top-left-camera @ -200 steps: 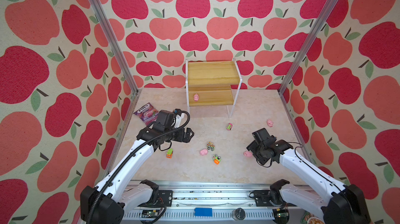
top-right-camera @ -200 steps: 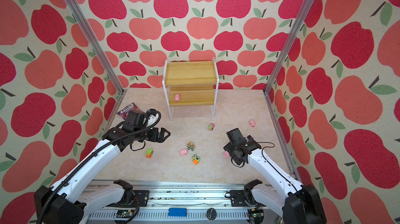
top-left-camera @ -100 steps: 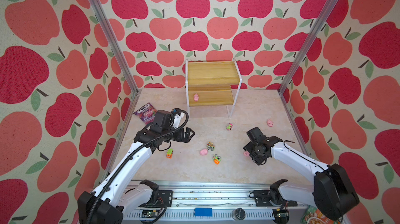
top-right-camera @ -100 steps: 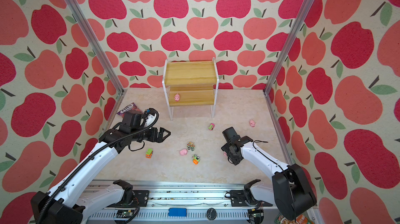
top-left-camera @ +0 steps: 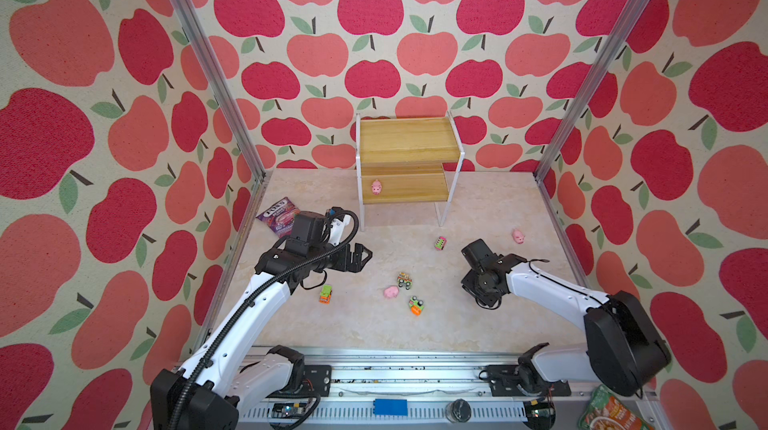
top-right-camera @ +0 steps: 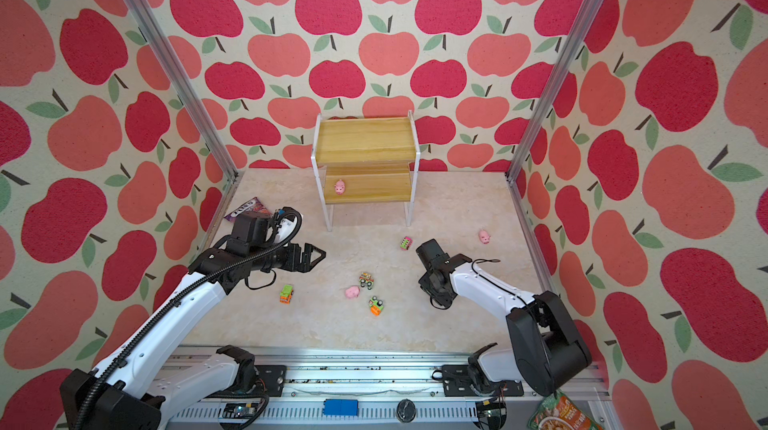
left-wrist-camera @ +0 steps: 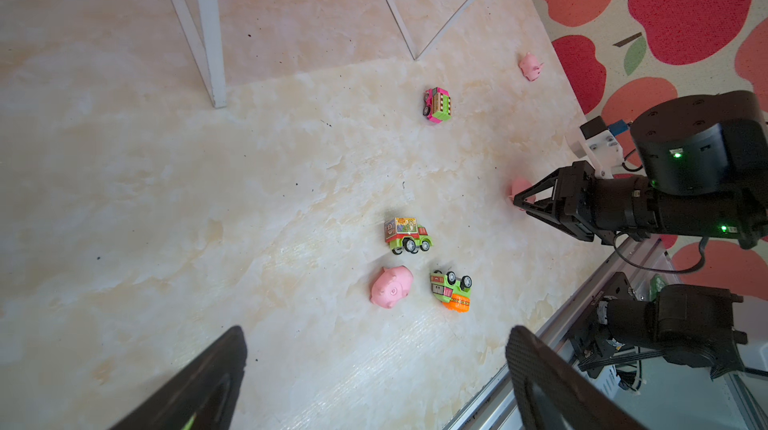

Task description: Place and organize the plastic toys onto the shelf

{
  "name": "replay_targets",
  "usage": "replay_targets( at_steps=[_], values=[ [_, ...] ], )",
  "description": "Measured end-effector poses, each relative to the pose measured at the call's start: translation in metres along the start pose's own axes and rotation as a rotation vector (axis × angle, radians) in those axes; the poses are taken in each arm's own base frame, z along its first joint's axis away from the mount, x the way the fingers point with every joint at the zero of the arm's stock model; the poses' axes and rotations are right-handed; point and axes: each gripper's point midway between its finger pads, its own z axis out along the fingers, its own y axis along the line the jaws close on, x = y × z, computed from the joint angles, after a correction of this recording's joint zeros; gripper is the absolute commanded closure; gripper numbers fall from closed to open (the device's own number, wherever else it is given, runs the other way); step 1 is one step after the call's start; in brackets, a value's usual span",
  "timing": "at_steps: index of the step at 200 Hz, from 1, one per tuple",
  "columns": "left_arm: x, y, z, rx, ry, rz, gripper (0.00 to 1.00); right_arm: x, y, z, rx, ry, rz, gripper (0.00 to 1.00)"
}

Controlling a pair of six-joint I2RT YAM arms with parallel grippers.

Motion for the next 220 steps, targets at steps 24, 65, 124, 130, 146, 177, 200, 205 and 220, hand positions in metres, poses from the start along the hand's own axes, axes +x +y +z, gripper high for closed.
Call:
replay_targets(
  at_steps=[24, 65, 124, 130, 146, 177, 200, 205, 220],
  values=[
    [-0.001, 0.002, 0.0, -0.003, -0.005, -0.003, 0.0, -0.009, 0.016, -0.012, -0.085, -0.053, -0.095, 0.74],
    [0.001, 0.005, 0.001, -0.01, 0.0, -0.011, 0.0, -0.024, 0.036, -0.031, -0.162, -0.144, -0.28, 0.73],
    [0.001, 0.005, 0.001, -0.009, -0.003, -0.01, 0.0, -0.03, 0.033, -0.047, -0.078, -0.178, -0.425, 0.58],
    [0.0, 0.005, 0.001, -0.008, -0.005, -0.009, 0.0, -0.03, 0.032, -0.048, -0.064, -0.178, -0.434, 0.58],
    [-0.001, 0.005, 0.002, -0.007, -0.009, -0.008, 0.0, -0.024, 0.03, -0.045, -0.025, -0.159, -0.461, 0.57],
    [-0.001, 0.004, 0.002, 0.004, -0.009, -0.007, 0.0, -0.011, 0.017, -0.023, 0.089, -0.083, -0.498, 0.57],
    [0.001, 0.003, 0.003, 0.008, -0.006, -0.008, 0.0, -0.008, 0.009, -0.011, 0.155, -0.052, -0.495, 0.59],
    [0.001, 0.004, 0.003, 0.008, -0.005, -0.009, 0.01, -0.008, 0.007, -0.01, 0.163, -0.05, -0.493, 0.59],
    [0.002, 0.004, 0.004, 0.01, -0.004, -0.009, 0.0, -0.007, 0.006, -0.007, 0.176, -0.048, -0.484, 0.6]
  ],
)
